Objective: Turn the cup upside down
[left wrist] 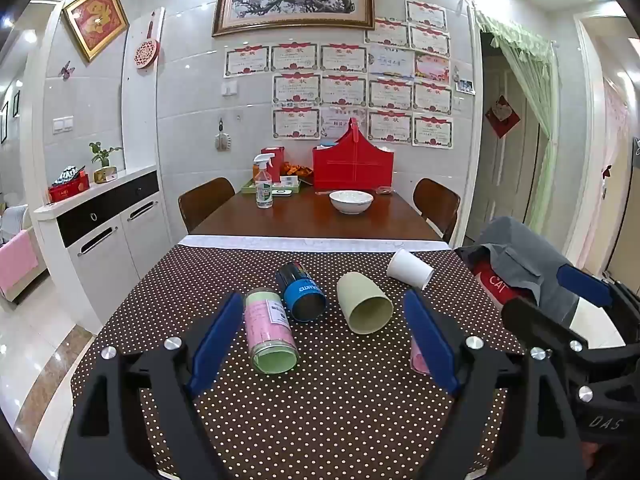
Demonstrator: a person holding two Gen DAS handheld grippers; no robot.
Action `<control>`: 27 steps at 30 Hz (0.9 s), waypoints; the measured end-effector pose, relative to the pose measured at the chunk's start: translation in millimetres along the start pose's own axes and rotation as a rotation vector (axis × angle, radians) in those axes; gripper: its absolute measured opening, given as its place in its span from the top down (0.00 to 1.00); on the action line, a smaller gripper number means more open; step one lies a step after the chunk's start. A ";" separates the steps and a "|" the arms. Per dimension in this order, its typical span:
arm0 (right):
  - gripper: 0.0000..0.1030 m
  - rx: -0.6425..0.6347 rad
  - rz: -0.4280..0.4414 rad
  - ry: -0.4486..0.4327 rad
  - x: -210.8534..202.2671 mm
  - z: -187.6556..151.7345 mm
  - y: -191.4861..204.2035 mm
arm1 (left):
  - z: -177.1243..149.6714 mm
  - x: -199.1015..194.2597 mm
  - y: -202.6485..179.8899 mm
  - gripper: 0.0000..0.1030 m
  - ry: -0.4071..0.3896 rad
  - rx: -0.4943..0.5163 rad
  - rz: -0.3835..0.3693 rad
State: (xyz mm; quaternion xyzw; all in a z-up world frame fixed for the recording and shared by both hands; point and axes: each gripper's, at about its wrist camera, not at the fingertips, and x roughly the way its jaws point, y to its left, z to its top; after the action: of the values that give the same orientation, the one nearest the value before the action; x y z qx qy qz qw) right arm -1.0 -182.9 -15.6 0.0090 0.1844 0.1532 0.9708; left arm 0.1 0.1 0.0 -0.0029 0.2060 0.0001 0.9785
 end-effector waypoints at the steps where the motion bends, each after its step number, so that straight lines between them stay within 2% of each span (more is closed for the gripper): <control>1: 0.07 -0.004 -0.001 0.002 0.1 -0.1 0.4 | 0.0 0.0 0.0 0.21 -0.001 0.001 0.001; 27: 0.07 -0.005 0.003 0.003 1.6 -4.2 1.4 | -2.1 -0.7 -4.9 0.21 0.007 0.009 0.001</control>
State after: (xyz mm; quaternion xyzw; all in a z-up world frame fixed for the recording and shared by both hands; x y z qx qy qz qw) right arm -1.5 -181.3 -19.9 0.0068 0.1855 0.1551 0.9703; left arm -1.4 -4.8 -1.6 0.0017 0.2094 -0.0002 0.9778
